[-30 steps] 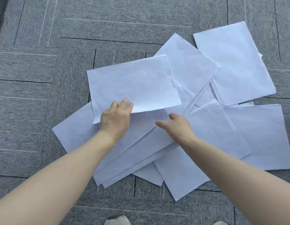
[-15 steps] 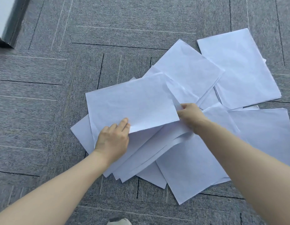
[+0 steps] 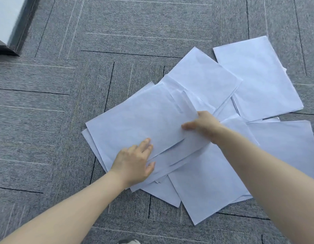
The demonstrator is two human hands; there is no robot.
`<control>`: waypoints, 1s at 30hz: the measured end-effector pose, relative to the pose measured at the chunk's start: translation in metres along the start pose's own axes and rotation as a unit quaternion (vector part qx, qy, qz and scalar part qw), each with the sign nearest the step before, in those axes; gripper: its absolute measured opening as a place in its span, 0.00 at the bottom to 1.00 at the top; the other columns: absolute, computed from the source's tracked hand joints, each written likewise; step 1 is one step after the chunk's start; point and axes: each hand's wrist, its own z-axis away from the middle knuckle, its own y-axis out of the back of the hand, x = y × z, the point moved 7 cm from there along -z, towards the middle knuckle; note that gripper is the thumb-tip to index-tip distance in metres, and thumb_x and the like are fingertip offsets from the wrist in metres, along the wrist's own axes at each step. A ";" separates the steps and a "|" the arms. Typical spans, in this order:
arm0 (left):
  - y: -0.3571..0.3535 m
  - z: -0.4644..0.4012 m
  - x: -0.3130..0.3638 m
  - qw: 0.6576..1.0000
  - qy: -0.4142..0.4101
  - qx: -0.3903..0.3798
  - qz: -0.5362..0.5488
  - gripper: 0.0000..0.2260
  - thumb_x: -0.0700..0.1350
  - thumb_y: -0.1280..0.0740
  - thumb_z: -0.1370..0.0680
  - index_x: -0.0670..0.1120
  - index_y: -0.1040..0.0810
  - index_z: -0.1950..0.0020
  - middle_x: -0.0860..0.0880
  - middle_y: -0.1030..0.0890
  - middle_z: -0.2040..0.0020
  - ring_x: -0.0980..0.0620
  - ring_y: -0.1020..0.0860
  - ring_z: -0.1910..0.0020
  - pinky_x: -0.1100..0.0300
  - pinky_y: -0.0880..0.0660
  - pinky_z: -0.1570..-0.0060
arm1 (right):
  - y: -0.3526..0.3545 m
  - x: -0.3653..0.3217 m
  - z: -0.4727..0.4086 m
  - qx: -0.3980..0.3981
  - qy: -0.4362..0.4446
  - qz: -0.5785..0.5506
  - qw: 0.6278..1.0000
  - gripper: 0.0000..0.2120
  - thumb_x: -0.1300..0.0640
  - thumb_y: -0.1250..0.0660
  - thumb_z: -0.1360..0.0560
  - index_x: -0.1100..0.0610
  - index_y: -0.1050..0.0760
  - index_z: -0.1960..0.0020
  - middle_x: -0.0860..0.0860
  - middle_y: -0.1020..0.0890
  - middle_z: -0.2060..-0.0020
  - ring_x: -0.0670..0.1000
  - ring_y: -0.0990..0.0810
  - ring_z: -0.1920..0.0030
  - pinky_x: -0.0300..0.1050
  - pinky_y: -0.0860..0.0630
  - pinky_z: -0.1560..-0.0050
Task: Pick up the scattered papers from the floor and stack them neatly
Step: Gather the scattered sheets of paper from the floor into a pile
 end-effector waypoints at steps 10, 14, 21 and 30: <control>0.045 -0.044 -0.111 0.915 0.305 0.108 0.242 0.41 0.55 0.28 0.27 0.43 0.45 0.22 0.41 0.38 0.24 0.40 0.39 0.26 0.46 0.41 0.29 | -0.004 -0.007 0.004 -0.052 0.100 0.028 0.993 0.11 0.61 0.29 0.34 0.58 0.16 0.52 0.53 0.14 0.56 0.51 0.15 0.55 0.58 0.20 0.43; 0.047 -0.052 -0.122 0.754 0.288 0.043 0.589 0.39 0.42 0.23 0.31 0.47 0.39 0.24 0.47 0.20 0.38 0.54 0.18 0.47 0.55 0.21 0.50 | 0.007 -0.012 0.010 -0.078 0.116 0.028 0.990 0.07 0.66 0.27 0.29 0.57 0.15 0.54 0.54 0.12 0.55 0.52 0.14 0.53 0.53 0.18 0.46; 0.015 -0.039 -0.094 0.743 0.275 -0.081 0.605 0.26 0.47 0.21 0.49 0.47 0.19 0.52 0.56 0.14 0.60 0.57 0.16 0.62 0.63 0.20 0.64 | 0.011 -0.021 0.016 -0.094 0.112 -0.031 0.989 0.08 0.66 0.28 0.27 0.57 0.16 0.50 0.51 0.13 0.58 0.50 0.14 0.58 0.43 0.17 0.57; 0.016 -0.026 -0.120 0.738 0.337 0.017 0.584 0.10 0.30 0.27 0.30 0.42 0.21 0.54 0.58 0.17 0.71 0.61 0.19 0.72 0.67 0.23 0.71 | 0.065 0.014 0.001 0.207 -0.006 -0.084 0.975 0.16 0.56 0.35 0.25 0.58 0.25 0.39 0.54 0.18 0.57 0.53 0.22 0.69 0.45 0.24 0.66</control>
